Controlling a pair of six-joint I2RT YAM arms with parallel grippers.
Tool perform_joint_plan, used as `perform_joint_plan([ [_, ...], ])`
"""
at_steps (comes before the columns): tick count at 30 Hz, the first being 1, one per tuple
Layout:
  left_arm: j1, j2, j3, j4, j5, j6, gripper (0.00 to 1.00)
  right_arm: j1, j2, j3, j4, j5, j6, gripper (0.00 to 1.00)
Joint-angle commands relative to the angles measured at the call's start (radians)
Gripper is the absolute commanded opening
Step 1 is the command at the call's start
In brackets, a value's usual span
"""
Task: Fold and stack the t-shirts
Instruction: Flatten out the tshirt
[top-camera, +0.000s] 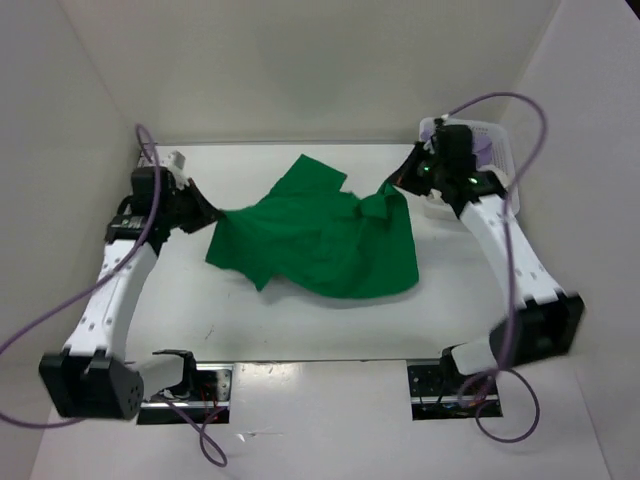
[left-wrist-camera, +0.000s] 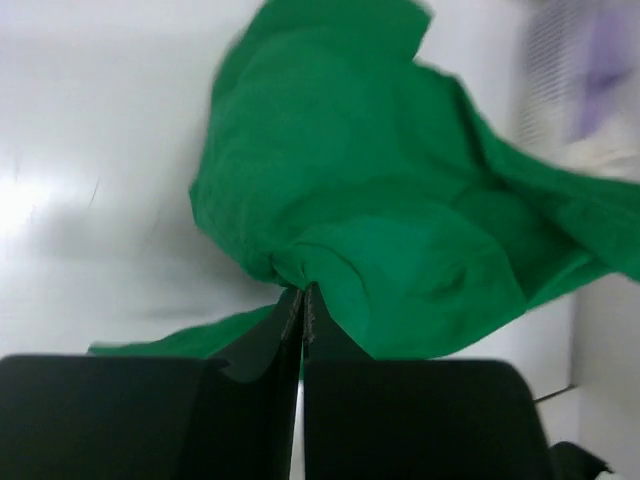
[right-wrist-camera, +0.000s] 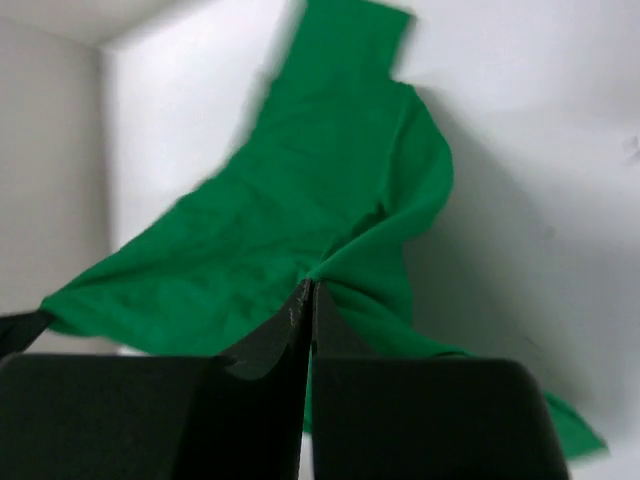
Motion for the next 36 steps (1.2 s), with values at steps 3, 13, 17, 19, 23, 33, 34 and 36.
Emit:
perform_joint_plan([
  [3,0.026,0.191,-0.129,0.140,-0.031,0.003,0.07,-0.014,0.357,-0.019,0.142,0.039,0.027,0.01],
  [13,0.026,0.524,0.082,0.187,-0.071,0.012,0.82,-0.003,0.691,0.308,0.132,0.125,0.018,0.35],
  [17,0.026,0.360,0.015,0.144,-0.205,0.043,0.96,-0.003,0.502,0.122,0.153,0.169,0.017,0.47],
  [19,0.026,0.236,-0.076,0.093,-0.242,0.056,0.86,0.006,0.326,0.014,0.174,0.170,0.072,0.46],
  [23,0.026,0.105,-0.303,0.003,-0.212,0.023,0.37,0.032,0.105,-0.281,0.196,0.134,0.140,0.33],
  [33,0.119,0.074,-0.542,0.122,-0.069,-0.322,0.32,0.065,-0.196,-0.516,0.119,0.113,0.183,0.15],
  [34,0.119,0.112,-0.559,0.148,-0.133,-0.335,0.41,0.074,-0.196,-0.543,0.133,0.101,0.195,0.15],
  [36,0.119,0.163,-0.547,0.183,-0.216,-0.335,0.47,0.084,-0.196,-0.570,0.151,0.061,0.208,0.15],
])
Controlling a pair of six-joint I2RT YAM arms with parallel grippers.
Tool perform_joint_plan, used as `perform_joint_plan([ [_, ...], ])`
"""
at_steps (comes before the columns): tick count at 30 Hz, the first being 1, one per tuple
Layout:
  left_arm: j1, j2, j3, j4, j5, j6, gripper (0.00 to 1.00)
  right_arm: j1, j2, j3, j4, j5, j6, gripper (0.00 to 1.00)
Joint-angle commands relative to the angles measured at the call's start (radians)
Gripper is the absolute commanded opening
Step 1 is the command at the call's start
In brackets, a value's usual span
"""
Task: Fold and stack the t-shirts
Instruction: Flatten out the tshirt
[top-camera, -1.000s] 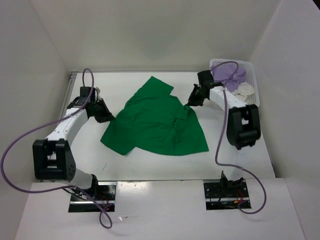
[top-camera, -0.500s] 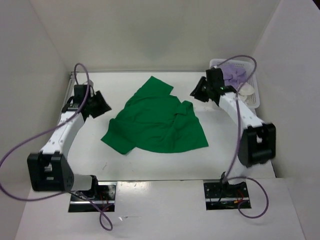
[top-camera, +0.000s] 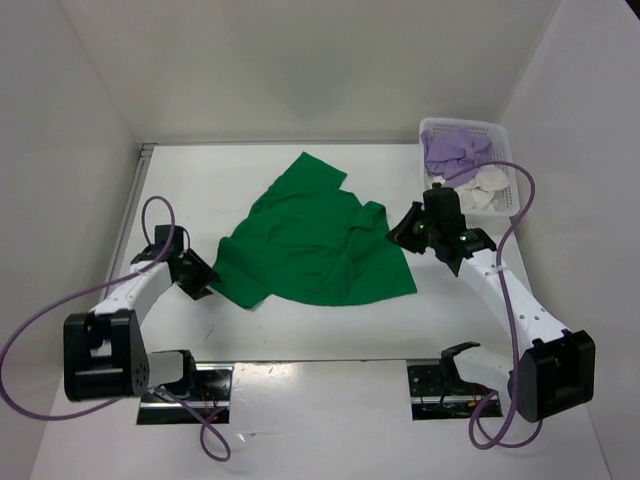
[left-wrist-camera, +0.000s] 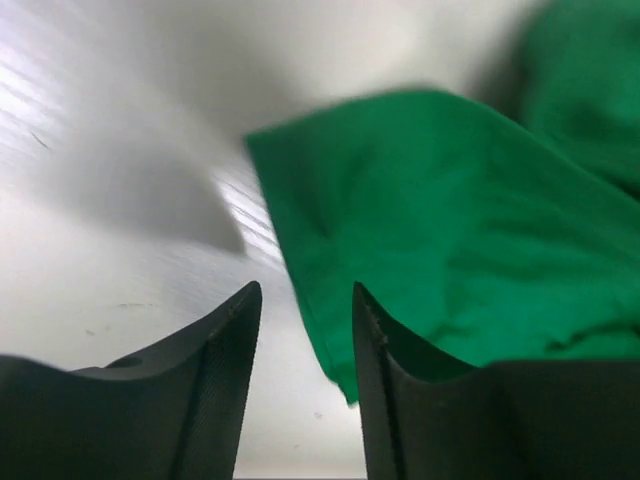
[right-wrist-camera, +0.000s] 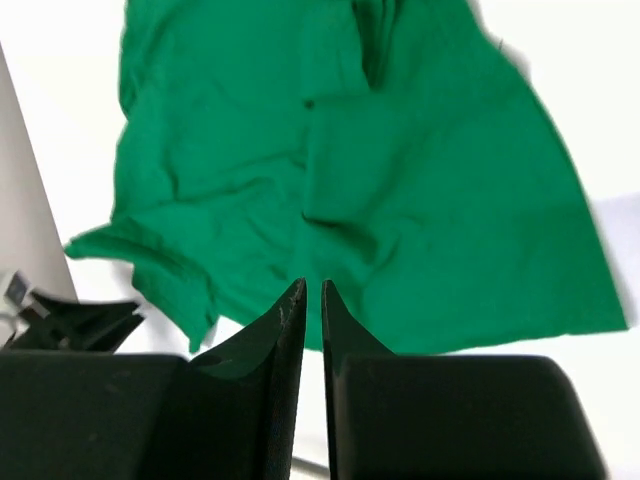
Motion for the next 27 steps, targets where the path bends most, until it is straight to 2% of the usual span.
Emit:
perform_joint_plan([
  [1,0.002,0.100,0.011,0.115,-0.091,-0.086,0.50,0.031,-0.018,-0.059,0.026,-0.046,0.042,0.15],
  [6,0.002,0.148,0.048,0.143,-0.182,-0.110,0.62,0.041,-0.039,-0.079,0.046,-0.055,0.042,0.24],
  [10,0.002,0.209,0.048,0.164,-0.234,-0.122,0.62,0.041,-0.059,-0.102,0.046,-0.055,0.042,0.27],
  [12,0.002,0.250,0.048,0.189,-0.234,-0.122,0.56,0.041,-0.072,-0.114,0.046,-0.055,0.053,0.28],
  [15,0.002,0.263,0.039,0.218,-0.234,-0.122,0.42,0.041,-0.096,-0.123,0.037,-0.015,0.062,0.31],
  [18,0.002,0.254,0.030,0.227,-0.222,-0.104,0.23,0.041,-0.105,-0.154,0.037,0.031,0.103,0.39],
  [19,0.002,0.235,0.030,0.227,-0.213,-0.104,0.12,0.041,-0.105,-0.171,0.028,0.031,0.114,0.41],
  [21,0.002,0.183,0.039,0.227,-0.191,-0.075,0.02,0.041,-0.115,-0.180,0.017,0.077,0.146,0.45],
  [23,0.002,0.133,0.050,0.203,-0.161,-0.061,0.00,0.032,-0.096,-0.208,0.008,0.100,0.167,0.49],
  [27,0.002,-0.031,0.069,0.114,-0.115,-0.020,0.00,0.009,-0.069,-0.248,-0.001,0.170,0.238,0.49],
])
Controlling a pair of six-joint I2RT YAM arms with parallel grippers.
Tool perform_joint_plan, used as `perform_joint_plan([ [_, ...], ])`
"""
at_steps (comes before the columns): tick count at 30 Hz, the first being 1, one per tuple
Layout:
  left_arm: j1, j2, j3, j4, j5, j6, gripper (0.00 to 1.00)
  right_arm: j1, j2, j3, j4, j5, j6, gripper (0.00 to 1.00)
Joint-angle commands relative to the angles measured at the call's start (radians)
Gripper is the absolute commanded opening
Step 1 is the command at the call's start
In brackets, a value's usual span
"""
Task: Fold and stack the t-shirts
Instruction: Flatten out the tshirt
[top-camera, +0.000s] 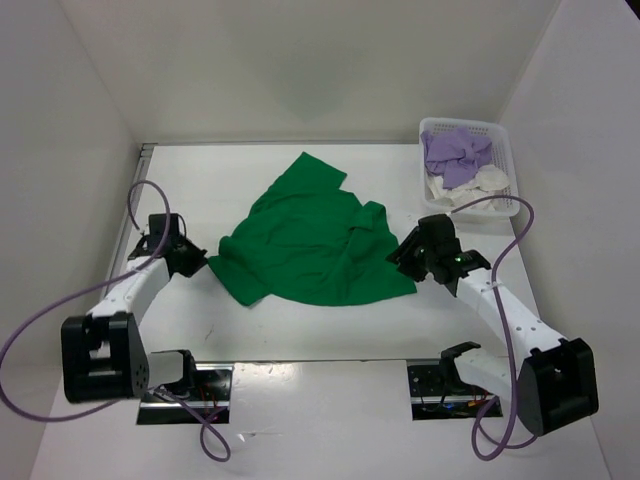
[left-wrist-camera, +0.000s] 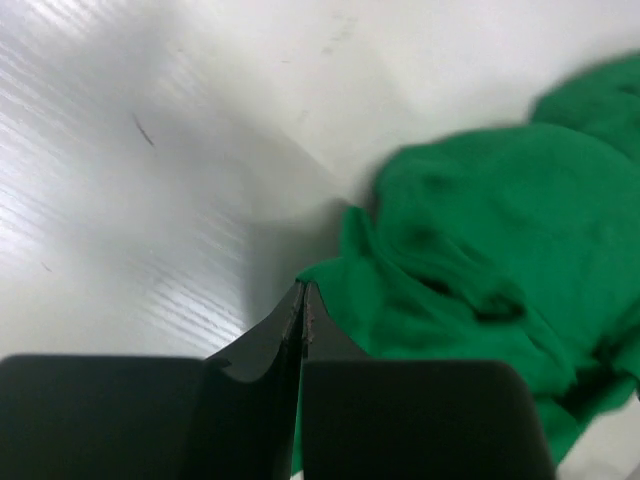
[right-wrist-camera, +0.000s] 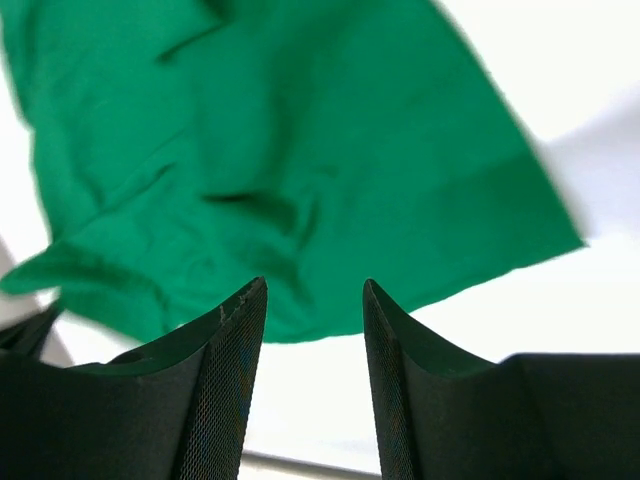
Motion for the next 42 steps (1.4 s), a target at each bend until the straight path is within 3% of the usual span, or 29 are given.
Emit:
perform_joint_plan([
  [1,0.002,-0.122,0.025,-0.072,0.062,0.060,0.00,-0.014,0.026,-0.042,-0.009,0.111,0.086,0.49],
  [5,-0.008,-0.205,-0.001,-0.121,0.140,0.070,0.00,-0.014,0.065,-0.052,-0.018,0.172,0.131,0.46],
  [9,-0.026,-0.205,-0.015,-0.130,0.105,0.108,0.00,-0.024,0.103,-0.085,-0.018,0.191,0.161,0.42],
  [17,-0.057,-0.187,0.108,-0.159,0.298,0.117,0.00,-0.033,0.146,-0.122,-0.038,0.237,0.206,0.40],
  [25,-0.136,-0.168,0.237,-0.159,0.335,0.151,0.00,-0.033,0.194,-0.061,-0.158,0.257,0.246,0.40],
  [31,-0.136,-0.148,0.177,-0.081,0.415,0.140,0.00,-0.033,0.190,-0.061,-0.183,0.257,0.287,0.39],
  [36,-0.146,-0.121,0.174,-0.072,0.415,0.153,0.00,-0.033,0.291,-0.033,-0.131,0.287,0.280,0.39],
  [42,-0.146,-0.111,0.184,-0.063,0.426,0.153,0.00,-0.033,0.416,0.046,-0.041,0.258,0.234,0.15],
])
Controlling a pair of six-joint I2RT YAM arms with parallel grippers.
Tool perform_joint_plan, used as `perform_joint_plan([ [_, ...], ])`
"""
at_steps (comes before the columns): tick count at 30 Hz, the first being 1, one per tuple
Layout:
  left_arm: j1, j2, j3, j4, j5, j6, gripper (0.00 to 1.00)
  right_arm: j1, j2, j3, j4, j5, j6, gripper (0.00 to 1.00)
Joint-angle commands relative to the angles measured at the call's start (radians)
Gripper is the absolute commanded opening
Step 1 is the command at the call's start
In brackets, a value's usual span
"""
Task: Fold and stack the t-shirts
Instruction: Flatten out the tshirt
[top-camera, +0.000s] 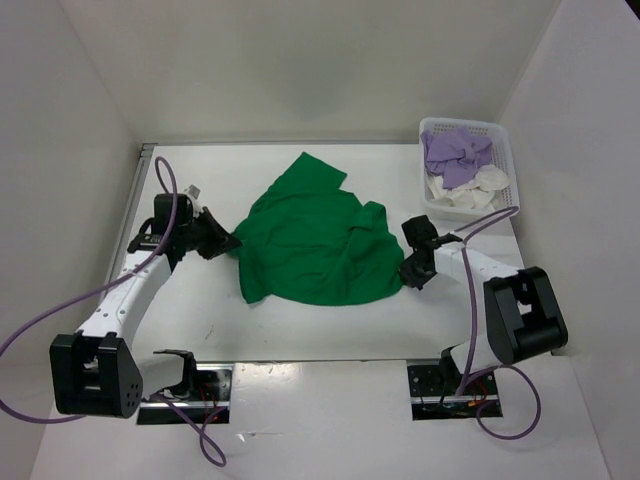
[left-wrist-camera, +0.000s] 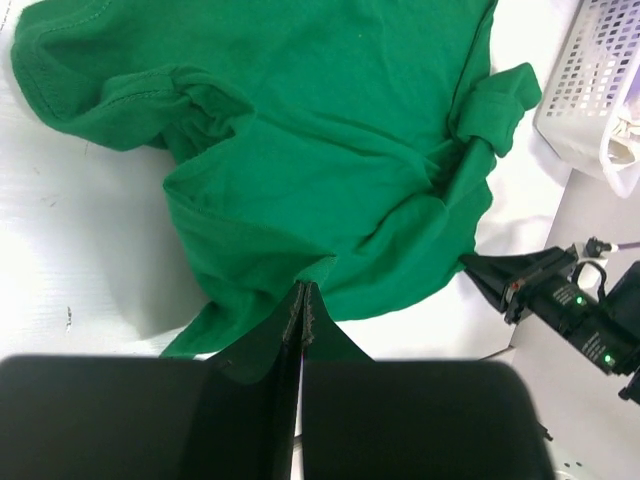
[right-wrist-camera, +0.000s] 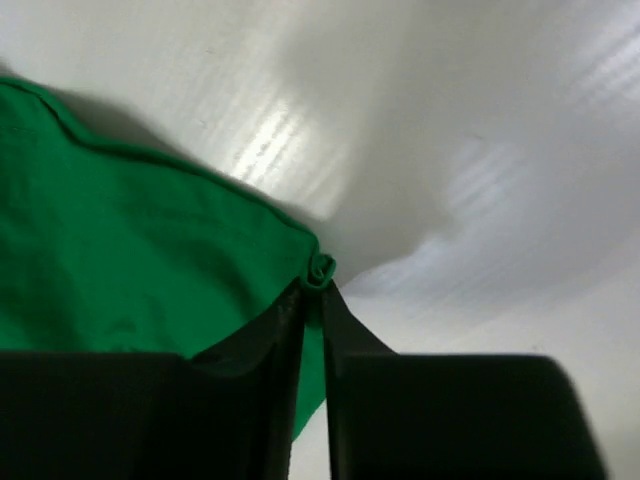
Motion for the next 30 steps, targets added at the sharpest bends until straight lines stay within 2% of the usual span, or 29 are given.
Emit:
perform_joint_plan([
  [1,-0.005,0.003,0.026,0.031,0.027,0.024,0.00,-0.005,0.056,0.039,0.052,0.040,-0.014,0.13],
  [2,-0.005,0.003,0.042,0.031,0.027,0.024,0.00,-0.005,0.056,0.049,0.052,0.050,-0.042,0.08],
  [3,-0.005,-0.006,0.053,0.031,0.017,0.024,0.00,-0.005,0.056,0.078,0.038,0.060,-0.053,0.00],
  [7,-0.005,-0.025,0.131,0.041,-0.005,0.024,0.00,0.004,-0.101,0.175,-0.023,0.085,-0.135,0.00],
  [8,-0.005,-0.025,0.154,0.041,-0.005,0.014,0.00,0.004,-0.187,0.210,-0.048,0.085,-0.160,0.00],
  [11,0.022,-0.055,0.288,0.019,-0.017,0.003,0.00,0.014,-0.319,0.397,-0.163,0.085,-0.258,0.00],
  [12,0.039,-0.066,0.327,0.019,-0.017,-0.014,0.00,0.014,-0.336,0.515,-0.187,0.094,-0.313,0.00],
  [13,0.063,-0.077,0.364,0.019,0.044,-0.028,0.00,0.014,-0.345,0.584,-0.241,0.103,-0.338,0.00],
  [14,0.114,-0.077,0.451,0.019,0.069,-0.055,0.00,0.014,-0.345,0.658,-0.266,0.125,-0.362,0.00],
  [15,0.133,-0.077,0.502,0.019,0.086,-0.064,0.00,0.014,-0.336,0.812,-0.286,0.135,-0.414,0.00],
  [17,0.168,-0.066,0.617,-0.013,0.075,-0.065,0.00,0.014,-0.315,0.972,-0.316,0.145,-0.471,0.00],
  [18,0.168,-0.057,0.752,-0.030,0.054,-0.054,0.00,0.014,-0.278,1.133,-0.327,0.172,-0.497,0.00],
  [21,0.179,-0.003,0.989,-0.111,-0.064,0.000,0.00,0.079,-0.218,1.406,-0.336,0.226,-0.554,0.00],
  [22,0.179,0.012,1.140,-0.123,-0.089,0.011,0.00,0.093,-0.183,1.451,-0.336,0.226,-0.579,0.00],
  [24,0.179,0.057,1.247,-0.134,-0.144,0.020,0.00,0.102,-0.152,1.542,-0.327,0.217,-0.579,0.00],
  [30,0.179,0.185,1.398,-0.113,-0.190,0.063,0.00,0.112,-0.045,1.608,-0.249,0.188,-0.597,0.02],
])
